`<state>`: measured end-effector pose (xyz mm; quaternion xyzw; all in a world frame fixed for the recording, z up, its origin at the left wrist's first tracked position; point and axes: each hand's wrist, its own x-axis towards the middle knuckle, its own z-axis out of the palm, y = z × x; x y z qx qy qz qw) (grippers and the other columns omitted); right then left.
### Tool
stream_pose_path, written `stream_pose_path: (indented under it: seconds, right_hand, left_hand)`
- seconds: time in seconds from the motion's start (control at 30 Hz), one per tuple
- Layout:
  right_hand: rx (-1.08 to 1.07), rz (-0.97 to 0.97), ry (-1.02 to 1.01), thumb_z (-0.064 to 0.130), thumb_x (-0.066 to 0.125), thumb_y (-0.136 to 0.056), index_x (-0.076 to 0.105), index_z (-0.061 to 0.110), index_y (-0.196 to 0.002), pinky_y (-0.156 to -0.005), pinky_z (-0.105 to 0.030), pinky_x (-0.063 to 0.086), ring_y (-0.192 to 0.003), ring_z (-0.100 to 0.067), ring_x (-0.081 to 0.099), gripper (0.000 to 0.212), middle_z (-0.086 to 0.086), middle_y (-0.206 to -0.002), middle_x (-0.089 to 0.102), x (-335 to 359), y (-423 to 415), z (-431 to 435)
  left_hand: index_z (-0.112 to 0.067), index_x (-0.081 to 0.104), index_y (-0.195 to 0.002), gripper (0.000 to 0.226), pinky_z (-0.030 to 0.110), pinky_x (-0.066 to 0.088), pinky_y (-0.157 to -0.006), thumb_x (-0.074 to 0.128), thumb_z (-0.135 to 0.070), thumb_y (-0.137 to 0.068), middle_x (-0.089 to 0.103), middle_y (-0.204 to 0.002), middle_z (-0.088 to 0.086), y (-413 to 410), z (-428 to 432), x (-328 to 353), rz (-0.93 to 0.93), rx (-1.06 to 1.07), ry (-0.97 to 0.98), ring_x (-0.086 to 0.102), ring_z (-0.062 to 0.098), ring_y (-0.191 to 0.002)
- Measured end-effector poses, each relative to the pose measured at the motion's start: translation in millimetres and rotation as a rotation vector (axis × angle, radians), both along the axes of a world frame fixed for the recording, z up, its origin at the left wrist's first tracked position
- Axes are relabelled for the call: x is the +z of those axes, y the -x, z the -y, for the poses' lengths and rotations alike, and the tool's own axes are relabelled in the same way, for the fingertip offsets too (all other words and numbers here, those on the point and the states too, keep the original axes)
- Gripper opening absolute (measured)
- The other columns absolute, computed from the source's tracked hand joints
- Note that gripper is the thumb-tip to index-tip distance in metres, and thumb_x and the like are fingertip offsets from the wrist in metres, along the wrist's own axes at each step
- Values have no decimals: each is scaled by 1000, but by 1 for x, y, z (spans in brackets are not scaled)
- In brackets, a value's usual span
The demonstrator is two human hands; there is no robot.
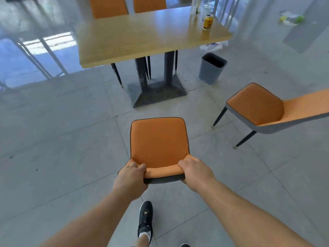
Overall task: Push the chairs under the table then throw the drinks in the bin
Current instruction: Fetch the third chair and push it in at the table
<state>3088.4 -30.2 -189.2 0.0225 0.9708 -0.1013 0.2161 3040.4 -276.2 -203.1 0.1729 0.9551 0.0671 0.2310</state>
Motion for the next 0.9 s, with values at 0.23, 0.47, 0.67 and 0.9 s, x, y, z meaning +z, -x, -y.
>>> stream_pose_path:
  seconds: [0.23, 0.47, 0.67, 0.9]
  right_hand:
    - [110, 46, -52, 30, 64, -94, 53, 33, -114, -72, -40, 43, -112, -27, 51, 23, 3, -116, 53, 0, 68, 13]
    - [133, 83, -87, 32, 62, -97, 50, 36, -134, -82, -42, 47, -121, -28, 48, 39, 0, -131, 52, 1, 157, 16]
    - [125, 38, -81, 32, 64, -95, 52, 36, -131, -85, -43, 51, -118, -27, 49, 37, 1, -130, 53, -2, 252, 8]
    - [211, -3, -75, 30, 64, -94, 53, 32, -121, -82, -43, 52, -110, -27, 50, 29, -1, -118, 52, -4, 378, -16]
  left_hand:
    - [-32, 49, -107, 24, 35, 50, -70, 62, -43, -91, 49, -103, -10, 32, 21, 2, 46, 117, -96, 52, 15, -91]
    - [-38, 53, -124, 35, 27, 47, -70, 64, -43, -91, 57, -112, -11, 121, 26, -1, 85, 119, -126, 57, 13, -98]
    - [-36, 52, -127, 35, 37, 56, -76, 63, -42, -94, 56, -111, -8, 213, 18, -1, 53, 139, -127, 57, 16, -99]
    - [-37, 54, -116, 28, 40, 59, -79, 65, -42, -91, 54, -106, -10, 325, -4, -4, 30, 209, -122, 55, 15, -96]
